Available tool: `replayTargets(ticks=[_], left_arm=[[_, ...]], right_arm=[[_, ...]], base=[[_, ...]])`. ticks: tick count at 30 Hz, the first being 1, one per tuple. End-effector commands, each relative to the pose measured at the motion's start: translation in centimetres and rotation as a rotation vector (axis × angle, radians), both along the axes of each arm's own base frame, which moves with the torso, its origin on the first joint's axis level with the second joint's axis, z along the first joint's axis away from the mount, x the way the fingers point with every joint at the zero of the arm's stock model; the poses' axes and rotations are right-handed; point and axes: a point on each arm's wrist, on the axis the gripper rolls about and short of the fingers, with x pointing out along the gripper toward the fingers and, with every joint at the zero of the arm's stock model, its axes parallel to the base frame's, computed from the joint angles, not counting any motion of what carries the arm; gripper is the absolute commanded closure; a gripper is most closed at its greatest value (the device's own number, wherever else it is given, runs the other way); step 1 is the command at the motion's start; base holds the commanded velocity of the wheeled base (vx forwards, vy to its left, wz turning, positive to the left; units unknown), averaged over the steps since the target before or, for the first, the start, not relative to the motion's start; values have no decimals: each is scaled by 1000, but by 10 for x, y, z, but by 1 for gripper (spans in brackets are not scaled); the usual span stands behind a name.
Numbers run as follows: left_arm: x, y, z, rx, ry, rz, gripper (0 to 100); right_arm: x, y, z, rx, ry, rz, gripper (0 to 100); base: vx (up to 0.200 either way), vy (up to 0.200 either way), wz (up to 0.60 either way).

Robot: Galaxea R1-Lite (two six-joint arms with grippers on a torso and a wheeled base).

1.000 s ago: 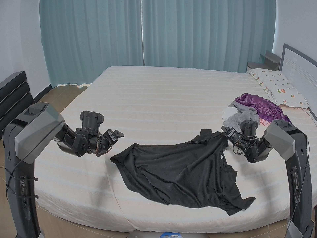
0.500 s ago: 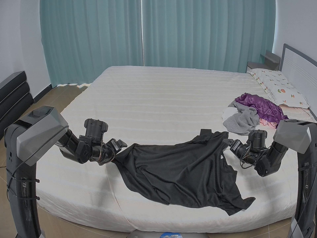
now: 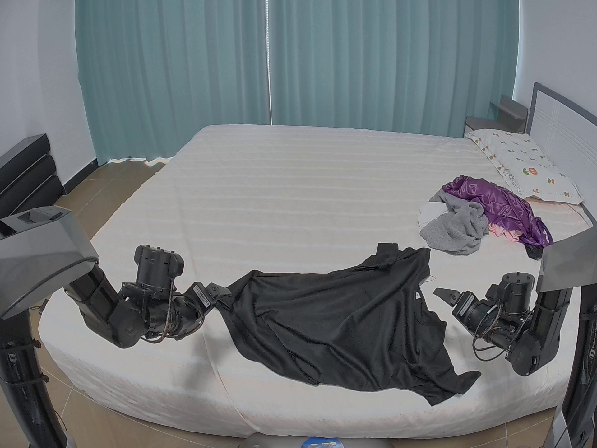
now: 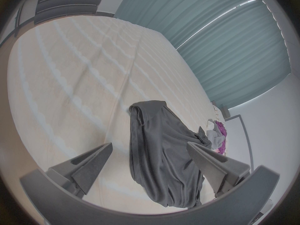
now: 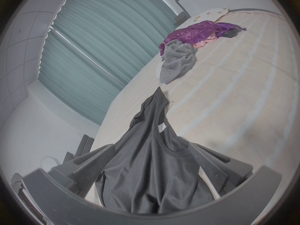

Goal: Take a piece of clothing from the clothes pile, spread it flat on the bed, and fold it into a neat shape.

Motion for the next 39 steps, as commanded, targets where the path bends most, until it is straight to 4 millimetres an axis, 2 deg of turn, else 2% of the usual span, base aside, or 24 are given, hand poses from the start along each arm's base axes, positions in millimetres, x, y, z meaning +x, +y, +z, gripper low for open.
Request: replayTargets(ticks=[1,6,13,22,35,39], left_arm=[[-23,-1,0,-30,1,2,0],[-30,0,-7,-38,-16,1,0],[-28,0,-29,-19,33,0,0],[-27,0,-30,-24,25,3,0],[-27,0,-31,-22,29,4,0],[-27,0,-31,-23,28,4,0]], right_arm=[[-16,-1,0,2,35,7,0],[-18,0,-12,1,80,15,0],[-21,-1,-13,-3,92,16,0],[-14,-1,-29,-11,121,16,0],[-7,-7,-35,-43,112,8,0],[10,-8,-43,-49,84,4,0]], base=[[-200,0,0],[-200,0,0],[0,0,0],[0,0,0],[0,0,0],[0,0,0]])
